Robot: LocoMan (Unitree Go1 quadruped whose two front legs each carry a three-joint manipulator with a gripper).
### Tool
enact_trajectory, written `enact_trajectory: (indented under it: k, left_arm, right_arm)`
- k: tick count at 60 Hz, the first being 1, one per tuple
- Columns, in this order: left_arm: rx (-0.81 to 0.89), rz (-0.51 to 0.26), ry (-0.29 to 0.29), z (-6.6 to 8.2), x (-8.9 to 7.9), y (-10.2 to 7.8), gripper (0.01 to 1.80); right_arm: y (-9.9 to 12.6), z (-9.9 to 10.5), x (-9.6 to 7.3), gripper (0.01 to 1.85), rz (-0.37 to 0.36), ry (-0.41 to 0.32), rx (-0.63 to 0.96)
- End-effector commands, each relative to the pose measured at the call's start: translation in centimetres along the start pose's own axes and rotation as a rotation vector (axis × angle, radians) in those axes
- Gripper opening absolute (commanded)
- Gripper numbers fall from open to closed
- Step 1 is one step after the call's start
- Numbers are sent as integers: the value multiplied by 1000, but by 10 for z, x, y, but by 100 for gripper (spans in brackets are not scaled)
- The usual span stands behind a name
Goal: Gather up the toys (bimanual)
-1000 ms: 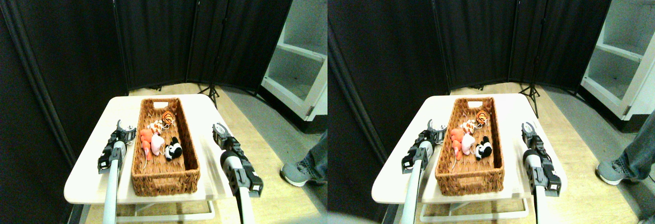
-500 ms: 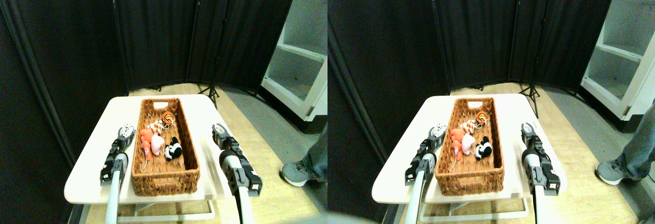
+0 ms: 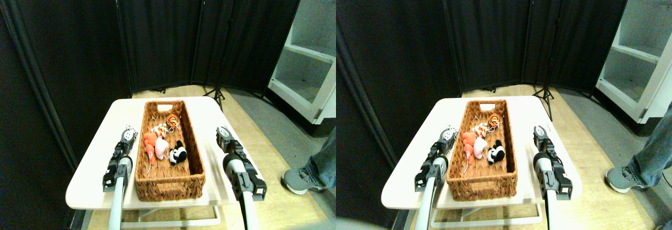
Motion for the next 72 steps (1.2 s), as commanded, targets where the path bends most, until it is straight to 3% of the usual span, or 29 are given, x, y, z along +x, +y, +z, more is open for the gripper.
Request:
enact_trajectory:
  k: [1,15,31,56,72]
  left_arm:
    - [32,-73,5,5,-7,-19,1]
    - [100,-162,63,13,-24,-50,1]
    - [102,-226,125,6,-37,-85,1]
    - [46,-268,217,-22,-44,-126,1]
    - [14,-284,279,-54,-45,-147,1]
  right_arm:
    - [9,-1,0,1,47,-6,7]
    - [9,-2,1,1,67,7,-16]
    - [9,-7,0,1,75,21,-5]
    - [10,-8,-4,1,79,48,17]
    - [7,-4,-6,1,87,36,12]
